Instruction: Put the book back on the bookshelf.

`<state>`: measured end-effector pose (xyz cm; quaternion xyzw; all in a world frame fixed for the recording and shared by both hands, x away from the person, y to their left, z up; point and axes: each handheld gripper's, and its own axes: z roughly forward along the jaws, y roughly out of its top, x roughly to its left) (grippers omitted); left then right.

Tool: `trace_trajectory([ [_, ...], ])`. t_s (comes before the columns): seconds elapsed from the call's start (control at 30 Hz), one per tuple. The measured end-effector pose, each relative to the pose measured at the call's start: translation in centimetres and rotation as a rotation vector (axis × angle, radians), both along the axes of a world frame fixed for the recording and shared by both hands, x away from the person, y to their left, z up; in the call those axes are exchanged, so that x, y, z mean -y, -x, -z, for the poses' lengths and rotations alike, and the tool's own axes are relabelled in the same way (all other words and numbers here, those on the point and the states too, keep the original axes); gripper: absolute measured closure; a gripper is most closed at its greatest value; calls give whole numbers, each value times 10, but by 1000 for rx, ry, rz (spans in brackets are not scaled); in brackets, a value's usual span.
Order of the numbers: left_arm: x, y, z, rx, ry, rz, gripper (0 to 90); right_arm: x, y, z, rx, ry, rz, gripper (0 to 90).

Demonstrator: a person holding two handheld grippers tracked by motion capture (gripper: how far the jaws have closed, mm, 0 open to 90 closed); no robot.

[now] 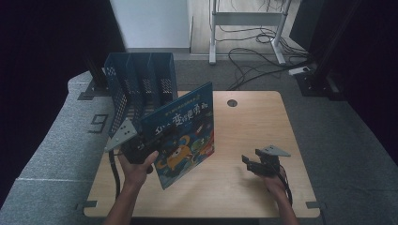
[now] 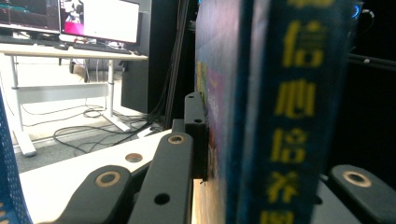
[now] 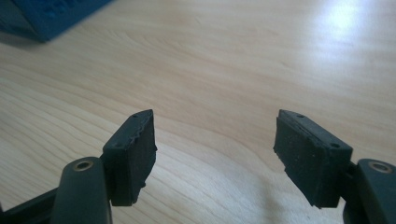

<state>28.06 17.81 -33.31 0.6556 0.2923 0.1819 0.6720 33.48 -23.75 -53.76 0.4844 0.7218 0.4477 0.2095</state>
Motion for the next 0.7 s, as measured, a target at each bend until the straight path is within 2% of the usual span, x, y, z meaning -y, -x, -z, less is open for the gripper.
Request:
trace_trajectory([
  [0.17,-4,1,-3,11,8,-10,825,-1,-2,5,-41,31,-2,283],
  [0.23,-6,1,-4,14,10,-18,826,-1,-3,6,-45,52,13,280],
  [0.33,-9,1,-5,12,17,-25,825,-1,-4,7,-51,54,18,279],
  [0.37,-10,1,-5,11,22,-26,825,0,-4,8,-59,71,31,279],
  [0.7,-16,1,-8,12,40,-33,825,-7,-6,16,-91,136,20,276],
])
